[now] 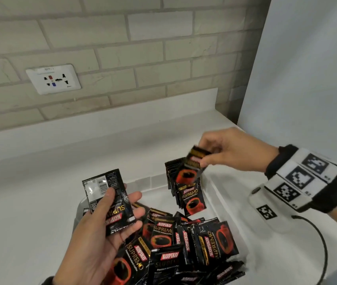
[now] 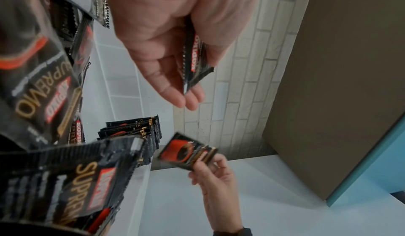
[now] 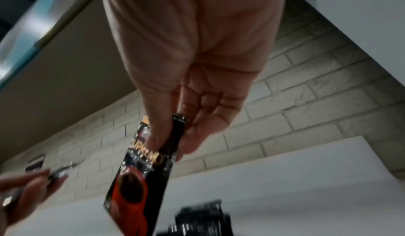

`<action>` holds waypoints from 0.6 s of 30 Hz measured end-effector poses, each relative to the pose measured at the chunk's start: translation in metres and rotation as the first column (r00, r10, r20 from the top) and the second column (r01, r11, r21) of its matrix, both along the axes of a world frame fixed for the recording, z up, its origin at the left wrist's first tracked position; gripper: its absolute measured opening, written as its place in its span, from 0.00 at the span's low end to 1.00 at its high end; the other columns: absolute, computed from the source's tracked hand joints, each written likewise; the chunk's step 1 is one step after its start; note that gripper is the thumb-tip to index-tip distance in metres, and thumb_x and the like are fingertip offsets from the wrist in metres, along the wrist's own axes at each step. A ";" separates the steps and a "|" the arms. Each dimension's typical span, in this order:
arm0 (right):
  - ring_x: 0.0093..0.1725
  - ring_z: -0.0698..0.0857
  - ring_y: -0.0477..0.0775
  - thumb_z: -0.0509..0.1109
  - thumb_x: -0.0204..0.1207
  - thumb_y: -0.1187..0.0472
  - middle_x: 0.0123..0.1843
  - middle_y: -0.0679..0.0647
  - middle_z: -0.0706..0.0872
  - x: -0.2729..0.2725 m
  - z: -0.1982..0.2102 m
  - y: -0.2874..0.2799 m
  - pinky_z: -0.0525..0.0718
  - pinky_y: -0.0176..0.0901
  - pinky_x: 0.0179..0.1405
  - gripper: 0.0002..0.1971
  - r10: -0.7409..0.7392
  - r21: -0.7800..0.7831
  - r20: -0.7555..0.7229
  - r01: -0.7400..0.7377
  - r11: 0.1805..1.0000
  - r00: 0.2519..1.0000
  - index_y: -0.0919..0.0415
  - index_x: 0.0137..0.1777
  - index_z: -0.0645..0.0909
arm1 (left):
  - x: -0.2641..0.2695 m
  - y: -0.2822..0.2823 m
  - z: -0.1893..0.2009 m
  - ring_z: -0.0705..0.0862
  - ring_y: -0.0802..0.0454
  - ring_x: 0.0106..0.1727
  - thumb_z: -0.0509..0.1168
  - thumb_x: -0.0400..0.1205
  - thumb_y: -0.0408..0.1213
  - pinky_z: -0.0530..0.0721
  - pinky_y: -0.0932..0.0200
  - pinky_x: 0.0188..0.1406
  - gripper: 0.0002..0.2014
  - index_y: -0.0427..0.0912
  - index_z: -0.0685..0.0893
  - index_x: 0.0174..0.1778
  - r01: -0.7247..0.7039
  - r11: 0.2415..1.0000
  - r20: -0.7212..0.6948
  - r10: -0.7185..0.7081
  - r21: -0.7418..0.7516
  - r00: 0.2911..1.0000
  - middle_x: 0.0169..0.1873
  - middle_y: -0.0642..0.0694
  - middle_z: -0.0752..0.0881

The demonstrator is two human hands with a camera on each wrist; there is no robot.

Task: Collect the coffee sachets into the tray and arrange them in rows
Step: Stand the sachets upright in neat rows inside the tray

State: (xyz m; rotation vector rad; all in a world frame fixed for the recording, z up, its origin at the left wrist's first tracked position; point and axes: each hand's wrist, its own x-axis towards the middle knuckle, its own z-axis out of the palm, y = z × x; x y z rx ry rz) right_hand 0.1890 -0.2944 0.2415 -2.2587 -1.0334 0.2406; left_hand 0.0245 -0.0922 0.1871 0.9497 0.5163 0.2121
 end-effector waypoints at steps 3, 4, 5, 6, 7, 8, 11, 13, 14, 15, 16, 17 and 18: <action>0.34 0.77 0.36 0.75 0.71 0.56 0.33 0.38 0.79 0.001 -0.020 0.005 0.73 0.27 0.35 0.14 0.104 -0.349 0.045 -0.082 0.934 0.994 0.42 0.33 0.72 | 0.000 0.000 0.001 0.87 0.50 0.23 0.58 0.80 0.43 0.85 0.59 0.16 0.13 0.38 0.83 0.44 0.007 1.000 0.004 -0.007 0.020 1.000 0.33 0.40 0.91; 0.33 0.75 0.36 0.74 0.72 0.56 0.32 0.38 0.77 0.002 -0.027 0.007 0.70 0.27 0.34 0.16 0.139 -0.423 0.059 -0.101 0.901 0.989 0.42 0.32 0.70 | 0.000 0.000 0.001 0.87 0.49 0.23 0.59 0.80 0.43 0.85 0.59 0.16 0.13 0.38 0.83 0.45 0.008 1.000 0.005 -0.008 0.025 1.000 0.33 0.40 0.91; 0.33 0.73 0.36 0.73 0.72 0.56 0.32 0.39 0.74 0.002 -0.035 0.010 0.69 0.28 0.33 0.17 0.165 -0.477 0.067 -0.113 0.871 0.984 0.43 0.31 0.68 | 0.000 0.000 0.001 0.87 0.49 0.23 0.59 0.79 0.43 0.85 0.59 0.16 0.13 0.38 0.83 0.45 0.010 1.000 0.009 -0.010 0.027 1.000 0.34 0.40 0.91; 0.32 0.71 0.37 0.73 0.73 0.56 0.32 0.40 0.73 0.003 -0.042 0.012 0.68 0.31 0.32 0.18 0.181 -0.520 0.071 -0.119 0.846 0.981 0.44 0.31 0.66 | -0.001 0.000 0.001 0.87 0.49 0.23 0.59 0.79 0.43 0.85 0.59 0.16 0.13 0.38 0.83 0.46 0.011 1.000 0.013 -0.011 0.030 1.000 0.34 0.40 0.91; 0.33 0.71 0.39 0.72 0.73 0.56 0.32 0.41 0.71 0.002 -0.047 0.015 0.68 0.33 0.32 0.18 0.196 -0.554 0.080 -0.120 0.824 0.977 0.45 0.31 0.65 | -0.001 0.000 0.001 0.87 0.49 0.23 0.59 0.79 0.43 0.85 0.59 0.16 0.13 0.38 0.83 0.46 0.010 0.999 0.016 -0.011 0.032 1.000 0.34 0.40 0.91; 0.34 0.73 0.42 0.71 0.74 0.56 0.33 0.41 0.71 0.001 -0.050 0.017 0.68 0.35 0.33 0.17 0.212 -0.581 0.101 -0.116 0.806 0.972 0.46 0.31 0.65 | -0.001 0.000 0.001 0.87 0.49 0.23 0.59 0.79 0.43 0.85 0.59 0.16 0.12 0.38 0.83 0.47 0.010 0.999 0.018 -0.010 0.034 1.000 0.34 0.40 0.91; 0.43 0.77 0.49 0.67 0.77 0.54 0.44 0.46 0.78 -0.003 -0.051 0.025 0.68 0.39 0.32 0.05 0.261 -0.620 0.261 -0.046 0.783 0.930 0.51 0.42 0.73 | -0.001 0.001 0.001 0.87 0.49 0.24 0.59 0.79 0.42 0.85 0.59 0.16 0.12 0.39 0.83 0.47 0.008 0.999 0.026 -0.009 0.043 1.000 0.34 0.40 0.91; 0.41 0.74 0.49 0.64 0.77 0.54 0.47 0.45 0.78 -0.004 -0.048 0.029 0.61 0.37 0.27 0.04 0.286 -0.619 0.355 -0.006 0.786 0.890 0.50 0.43 0.70 | -0.002 0.001 0.000 0.87 0.49 0.23 0.58 0.81 0.40 0.84 0.60 0.16 0.11 0.38 0.83 0.46 -0.001 0.999 0.027 0.000 0.051 1.000 0.33 0.40 0.91; 0.40 0.72 0.49 0.63 0.77 0.55 0.46 0.45 0.77 -0.004 -0.048 0.031 0.58 0.37 0.26 0.06 0.289 -0.619 0.382 0.011 0.786 0.878 0.49 0.43 0.68 | -0.002 0.001 0.001 0.87 0.49 0.23 0.58 0.81 0.40 0.84 0.60 0.16 0.11 0.38 0.83 0.46 -0.008 0.999 0.026 0.007 0.051 1.000 0.32 0.41 0.91; 0.40 0.71 0.48 0.63 0.77 0.55 0.47 0.45 0.78 -0.003 -0.048 0.033 0.57 0.37 0.25 0.06 0.290 -0.618 0.401 0.023 0.786 0.869 0.48 0.43 0.67 | -0.002 0.001 0.001 0.87 0.49 0.23 0.58 0.81 0.39 0.84 0.60 0.15 0.10 0.38 0.82 0.45 -0.013 0.999 0.027 0.012 0.051 1.000 0.32 0.41 0.91; 0.40 0.71 0.49 0.63 0.77 0.55 0.49 0.46 0.79 -0.003 -0.049 0.034 0.56 0.37 0.25 0.05 0.293 -0.619 0.409 0.027 0.785 0.864 0.48 0.43 0.68 | -0.003 0.001 0.001 0.87 0.49 0.23 0.58 0.81 0.39 0.84 0.60 0.15 0.10 0.38 0.82 0.45 -0.018 0.999 0.024 0.017 0.051 1.000 0.32 0.41 0.91; 0.40 0.71 0.49 0.63 0.77 0.55 0.50 0.47 0.80 -0.003 -0.051 0.035 0.55 0.38 0.25 0.03 0.294 -0.626 0.412 0.032 0.780 0.863 0.49 0.45 0.70 | -0.003 0.001 0.000 0.87 0.49 0.23 0.59 0.80 0.40 0.84 0.60 0.15 0.10 0.38 0.82 0.46 -0.019 0.998 0.021 0.018 0.052 1.000 0.32 0.40 0.91; 0.40 0.71 0.49 0.62 0.77 0.55 0.51 0.47 0.80 -0.003 -0.051 0.036 0.55 0.38 0.24 0.01 0.296 -0.631 0.407 0.032 0.775 0.864 0.50 0.47 0.72 | -0.003 0.001 0.001 0.87 0.49 0.23 0.59 0.80 0.40 0.84 0.60 0.16 0.10 0.38 0.82 0.46 -0.019 0.998 0.017 0.018 0.053 1.000 0.33 0.40 0.91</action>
